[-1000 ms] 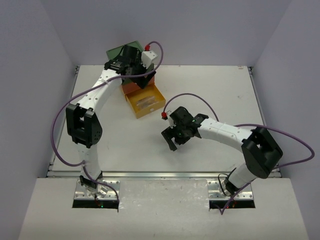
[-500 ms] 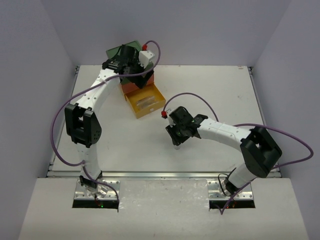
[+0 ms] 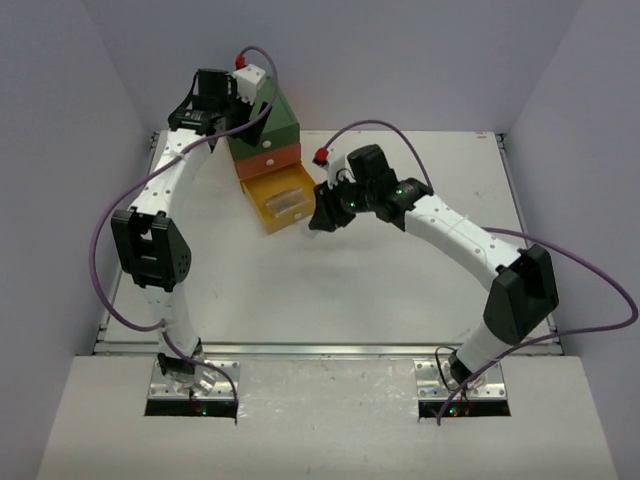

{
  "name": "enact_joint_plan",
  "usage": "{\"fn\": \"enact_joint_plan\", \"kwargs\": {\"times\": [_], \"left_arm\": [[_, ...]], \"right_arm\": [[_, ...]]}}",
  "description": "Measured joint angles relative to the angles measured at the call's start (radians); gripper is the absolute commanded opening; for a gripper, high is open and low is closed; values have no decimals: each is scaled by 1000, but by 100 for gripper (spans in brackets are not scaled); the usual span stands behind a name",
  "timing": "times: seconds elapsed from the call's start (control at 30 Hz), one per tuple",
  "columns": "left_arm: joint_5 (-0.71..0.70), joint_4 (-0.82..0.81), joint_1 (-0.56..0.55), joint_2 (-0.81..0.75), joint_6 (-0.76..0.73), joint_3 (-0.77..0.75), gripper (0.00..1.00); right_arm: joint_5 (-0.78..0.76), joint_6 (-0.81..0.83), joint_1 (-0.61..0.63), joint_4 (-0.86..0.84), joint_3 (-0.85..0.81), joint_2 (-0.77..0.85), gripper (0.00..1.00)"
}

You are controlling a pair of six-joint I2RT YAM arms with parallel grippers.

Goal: Organize the makeup

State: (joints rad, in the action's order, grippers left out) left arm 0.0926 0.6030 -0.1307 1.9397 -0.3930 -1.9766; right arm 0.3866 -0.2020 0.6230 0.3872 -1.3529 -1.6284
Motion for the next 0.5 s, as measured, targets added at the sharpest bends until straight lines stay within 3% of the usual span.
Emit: {"fn": "enact_joint_plan", "kwargs": {"times": [0.23, 0.5], "left_arm": [[83, -61, 0, -33, 65, 0, 96], [-43, -172, 6, -34, 114, 0, 96]], "right_arm": [[109, -116, -81, -171, -316, -326, 0], [92, -251, -67, -305, -489, -647, 0]]}}
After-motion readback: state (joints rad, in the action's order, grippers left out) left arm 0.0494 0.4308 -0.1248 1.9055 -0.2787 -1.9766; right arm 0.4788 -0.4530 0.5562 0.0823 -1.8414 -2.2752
